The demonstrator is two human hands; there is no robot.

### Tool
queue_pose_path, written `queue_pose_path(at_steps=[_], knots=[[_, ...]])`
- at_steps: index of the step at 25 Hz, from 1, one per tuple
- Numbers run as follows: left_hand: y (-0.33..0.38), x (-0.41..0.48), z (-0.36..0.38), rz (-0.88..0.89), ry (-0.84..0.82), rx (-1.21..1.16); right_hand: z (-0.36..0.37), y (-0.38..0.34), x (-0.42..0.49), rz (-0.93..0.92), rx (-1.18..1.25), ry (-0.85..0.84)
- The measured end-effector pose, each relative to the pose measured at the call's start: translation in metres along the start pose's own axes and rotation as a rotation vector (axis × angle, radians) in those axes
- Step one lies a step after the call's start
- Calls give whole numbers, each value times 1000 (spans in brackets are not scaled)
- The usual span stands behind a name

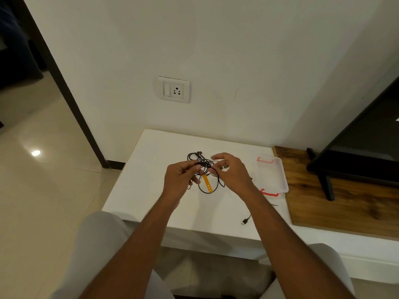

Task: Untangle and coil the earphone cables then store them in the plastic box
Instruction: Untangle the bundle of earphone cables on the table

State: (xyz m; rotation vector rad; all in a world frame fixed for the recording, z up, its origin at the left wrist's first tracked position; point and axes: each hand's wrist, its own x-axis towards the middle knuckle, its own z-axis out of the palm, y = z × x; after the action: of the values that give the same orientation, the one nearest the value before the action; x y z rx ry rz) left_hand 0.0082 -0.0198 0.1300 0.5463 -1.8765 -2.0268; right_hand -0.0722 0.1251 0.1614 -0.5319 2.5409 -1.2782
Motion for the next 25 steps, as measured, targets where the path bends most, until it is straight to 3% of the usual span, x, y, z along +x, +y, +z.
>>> queue_pose_path(at_steps=[9,13,19,22,25], knots=[[4,0,-3,-6,18,-28,0,1,-1,-170,129,52],[7,-1,-2,-31,2,7,-1,-1,0,-107,109,118],[12,1,-2,-43,3,65,-2,-13,4,37,351,172],[13,0,-2,-52,28,55,-9,-9,7,60,411,-19],[13,2,-5,-44,38,58,-15,-1,12,-37,137,-157]])
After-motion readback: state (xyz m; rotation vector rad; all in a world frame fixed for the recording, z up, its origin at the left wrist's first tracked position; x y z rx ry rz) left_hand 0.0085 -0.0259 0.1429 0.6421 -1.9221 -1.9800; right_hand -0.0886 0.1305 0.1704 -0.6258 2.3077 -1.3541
